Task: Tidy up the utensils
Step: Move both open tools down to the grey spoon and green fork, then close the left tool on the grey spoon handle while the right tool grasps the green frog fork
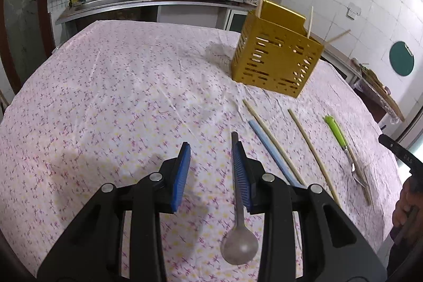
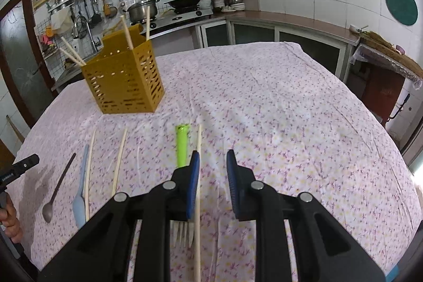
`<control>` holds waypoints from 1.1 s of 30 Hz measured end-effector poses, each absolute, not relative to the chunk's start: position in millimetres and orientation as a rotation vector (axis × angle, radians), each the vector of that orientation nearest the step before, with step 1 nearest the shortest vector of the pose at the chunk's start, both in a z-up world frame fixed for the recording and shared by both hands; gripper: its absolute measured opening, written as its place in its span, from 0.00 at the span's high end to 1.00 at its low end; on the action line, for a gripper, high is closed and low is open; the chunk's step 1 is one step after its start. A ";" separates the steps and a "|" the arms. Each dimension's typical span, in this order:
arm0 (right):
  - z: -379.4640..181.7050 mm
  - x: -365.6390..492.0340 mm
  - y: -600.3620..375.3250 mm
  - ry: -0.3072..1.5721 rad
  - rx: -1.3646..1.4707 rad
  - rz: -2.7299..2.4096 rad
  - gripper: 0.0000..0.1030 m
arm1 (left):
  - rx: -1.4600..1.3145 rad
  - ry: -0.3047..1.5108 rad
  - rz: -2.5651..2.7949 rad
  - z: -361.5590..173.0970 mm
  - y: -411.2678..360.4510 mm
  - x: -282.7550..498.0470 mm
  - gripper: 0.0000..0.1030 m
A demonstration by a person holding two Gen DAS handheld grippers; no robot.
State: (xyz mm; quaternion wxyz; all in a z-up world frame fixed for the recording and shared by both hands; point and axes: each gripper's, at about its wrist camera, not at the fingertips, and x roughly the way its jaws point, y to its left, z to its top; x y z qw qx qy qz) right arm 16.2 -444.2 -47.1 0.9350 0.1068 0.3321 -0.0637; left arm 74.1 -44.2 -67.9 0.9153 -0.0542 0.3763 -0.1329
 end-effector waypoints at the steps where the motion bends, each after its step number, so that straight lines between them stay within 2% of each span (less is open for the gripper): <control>1: -47.9 15.4 -442.2 0.681 0.217 -0.125 0.79 | -0.109 0.783 -0.284 -68.9 -46.7 72.4 0.68; 29: -66.2 59.9 -413.5 0.757 0.203 -0.054 0.79 | -0.001 0.959 -0.322 -111.1 -101.4 113.7 0.69; 33: -70.6 65.7 -413.3 0.766 0.211 -0.050 0.79 | 0.052 0.928 -0.298 -114.3 -106.6 123.6 0.78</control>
